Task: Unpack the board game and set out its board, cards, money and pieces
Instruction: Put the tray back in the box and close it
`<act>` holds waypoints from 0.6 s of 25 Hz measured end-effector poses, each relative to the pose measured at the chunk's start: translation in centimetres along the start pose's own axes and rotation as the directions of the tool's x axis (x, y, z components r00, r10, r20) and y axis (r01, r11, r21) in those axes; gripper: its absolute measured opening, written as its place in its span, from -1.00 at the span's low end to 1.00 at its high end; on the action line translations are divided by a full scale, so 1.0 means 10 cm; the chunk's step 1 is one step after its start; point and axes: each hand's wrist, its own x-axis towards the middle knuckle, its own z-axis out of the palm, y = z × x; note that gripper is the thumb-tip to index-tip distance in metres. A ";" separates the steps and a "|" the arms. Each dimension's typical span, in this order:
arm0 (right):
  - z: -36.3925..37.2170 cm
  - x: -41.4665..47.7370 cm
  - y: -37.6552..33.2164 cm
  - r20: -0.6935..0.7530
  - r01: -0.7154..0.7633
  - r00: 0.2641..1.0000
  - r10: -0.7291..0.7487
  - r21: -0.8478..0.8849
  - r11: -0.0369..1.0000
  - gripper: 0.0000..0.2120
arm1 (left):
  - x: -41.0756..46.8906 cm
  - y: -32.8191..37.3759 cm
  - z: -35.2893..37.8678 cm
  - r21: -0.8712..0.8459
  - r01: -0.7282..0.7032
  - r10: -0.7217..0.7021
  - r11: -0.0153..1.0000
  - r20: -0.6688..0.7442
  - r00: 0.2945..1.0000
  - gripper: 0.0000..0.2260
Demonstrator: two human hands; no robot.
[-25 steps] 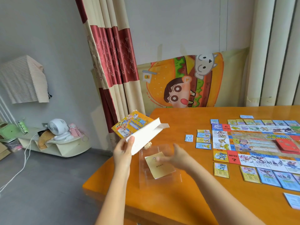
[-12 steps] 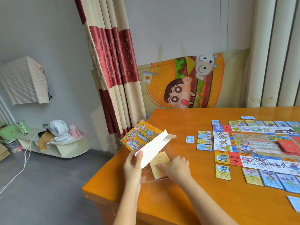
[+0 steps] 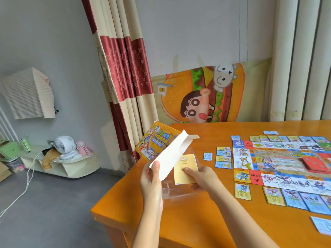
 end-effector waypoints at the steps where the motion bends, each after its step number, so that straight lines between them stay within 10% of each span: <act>1: -0.02 -0.01 0.00 -0.003 0.011 1.000 -0.011 0.002 1.000 -0.54 | -0.01 0.03 0.02 -0.014 0.002 -0.002 1.000 -0.005 1.000 -0.95; 15: -0.37 -0.19 -0.15 0.106 0.081 0.990 -0.097 0.143 0.986 -0.71 | -0.08 0.16 0.20 -0.076 0.027 -0.022 0.997 0.066 0.998 -0.65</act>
